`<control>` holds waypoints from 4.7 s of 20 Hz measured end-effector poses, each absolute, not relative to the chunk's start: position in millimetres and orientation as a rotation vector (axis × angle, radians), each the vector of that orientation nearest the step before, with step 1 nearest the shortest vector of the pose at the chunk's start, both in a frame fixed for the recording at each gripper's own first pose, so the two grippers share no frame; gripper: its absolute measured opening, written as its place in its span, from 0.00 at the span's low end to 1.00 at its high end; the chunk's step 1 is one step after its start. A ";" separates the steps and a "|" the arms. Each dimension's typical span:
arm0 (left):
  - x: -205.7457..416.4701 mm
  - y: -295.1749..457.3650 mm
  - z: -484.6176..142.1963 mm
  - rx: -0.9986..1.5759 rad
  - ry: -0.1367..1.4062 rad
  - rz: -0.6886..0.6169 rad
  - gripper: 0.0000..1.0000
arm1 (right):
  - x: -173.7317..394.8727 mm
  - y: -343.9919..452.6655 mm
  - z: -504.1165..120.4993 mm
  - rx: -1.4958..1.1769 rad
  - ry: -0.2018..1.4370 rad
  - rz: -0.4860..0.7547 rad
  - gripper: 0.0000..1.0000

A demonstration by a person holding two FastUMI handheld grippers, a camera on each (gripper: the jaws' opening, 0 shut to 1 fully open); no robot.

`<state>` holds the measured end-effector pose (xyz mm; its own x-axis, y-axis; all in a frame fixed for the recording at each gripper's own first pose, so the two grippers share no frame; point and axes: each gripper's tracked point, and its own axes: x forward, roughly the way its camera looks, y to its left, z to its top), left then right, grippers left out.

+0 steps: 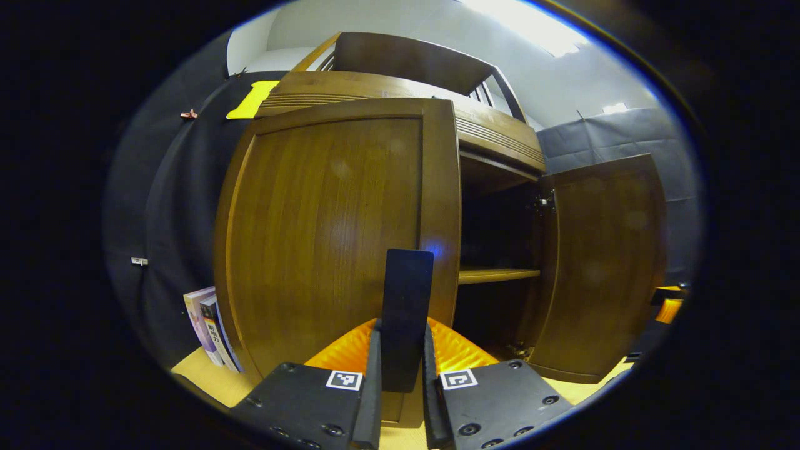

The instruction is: Open the right door of the double-door shoe cabinet with the right hand, and open the left door with the left hand.

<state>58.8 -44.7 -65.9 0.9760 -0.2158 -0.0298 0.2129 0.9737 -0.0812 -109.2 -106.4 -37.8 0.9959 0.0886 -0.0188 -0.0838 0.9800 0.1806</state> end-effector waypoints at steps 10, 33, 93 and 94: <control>-17.5 7.7 -56.4 -0.086 0.045 -0.247 0.31 | -106.5 -82.6 -33.8 0.140 0.007 0.016 0.88; -85.5 124.0 -51.0 -0.070 0.033 -0.036 0.17 | -80.7 7.6 -51.0 0.162 0.064 0.189 0.92; 5.1 -2.6 -50.8 0.000 0.003 0.052 0.95 | -23.0 -33.3 -40.7 0.103 0.051 0.022 0.98; 5.3 -1.8 -51.3 -0.001 0.002 0.053 0.95 | -22.5 -33.2 -41.2 0.104 0.050 0.021 0.98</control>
<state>5.3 -1.8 -51.3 0.9986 0.0526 -0.0019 -0.0526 0.9986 -0.0008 -22.5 -33.2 -41.2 0.9985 0.0239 -0.0488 -0.0187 0.9944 0.1039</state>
